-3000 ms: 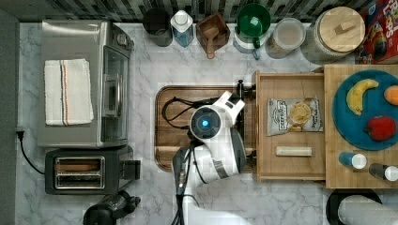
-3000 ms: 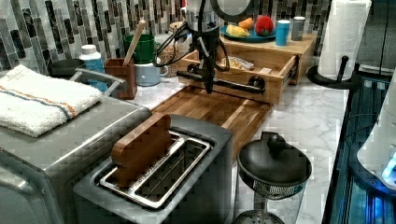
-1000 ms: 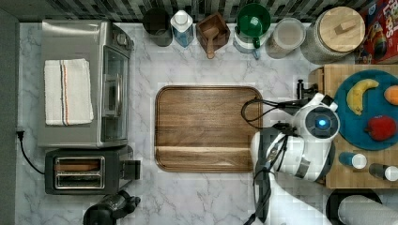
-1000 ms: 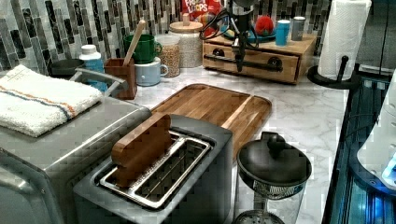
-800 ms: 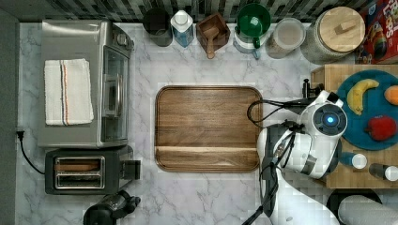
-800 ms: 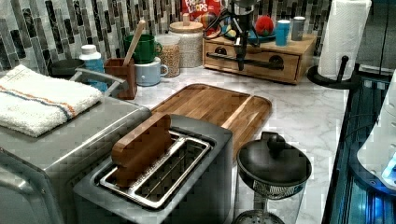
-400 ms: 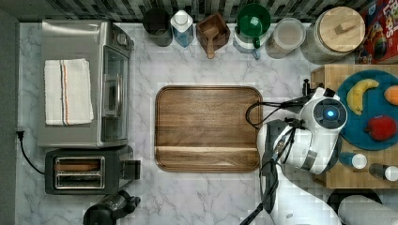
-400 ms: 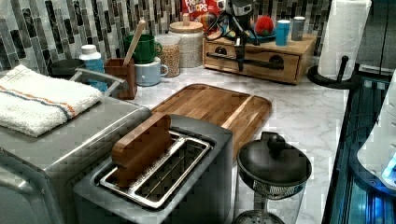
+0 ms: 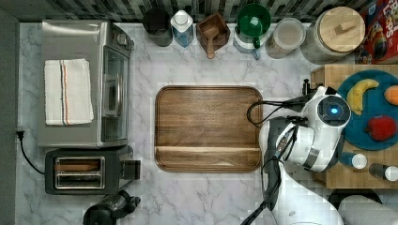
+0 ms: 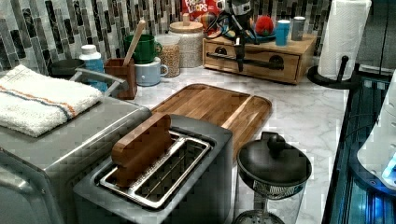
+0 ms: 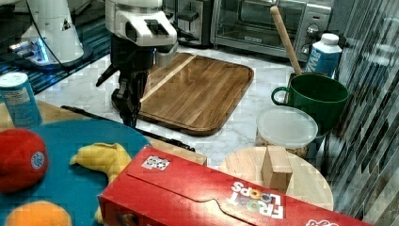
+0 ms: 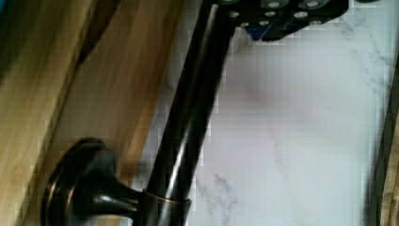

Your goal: Close the drawer.

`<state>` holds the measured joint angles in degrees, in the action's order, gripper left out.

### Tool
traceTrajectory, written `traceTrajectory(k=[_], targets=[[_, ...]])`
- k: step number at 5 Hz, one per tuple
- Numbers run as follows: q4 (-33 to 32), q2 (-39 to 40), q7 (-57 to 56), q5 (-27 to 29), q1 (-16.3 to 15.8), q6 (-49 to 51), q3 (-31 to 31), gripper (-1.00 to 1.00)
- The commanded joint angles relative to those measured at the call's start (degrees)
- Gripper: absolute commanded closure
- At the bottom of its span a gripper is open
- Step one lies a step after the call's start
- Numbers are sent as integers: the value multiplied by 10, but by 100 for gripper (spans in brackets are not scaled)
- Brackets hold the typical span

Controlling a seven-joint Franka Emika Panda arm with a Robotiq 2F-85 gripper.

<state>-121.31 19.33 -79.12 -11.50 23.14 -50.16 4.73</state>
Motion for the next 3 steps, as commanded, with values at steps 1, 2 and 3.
traceTrajectory(k=[1,2,3], targets=[[98,17,-38,8,69,-28,43,100],[98,17,-39,9,67,-28,44,100],[98,17,-39,10,66,-28,45,100]])
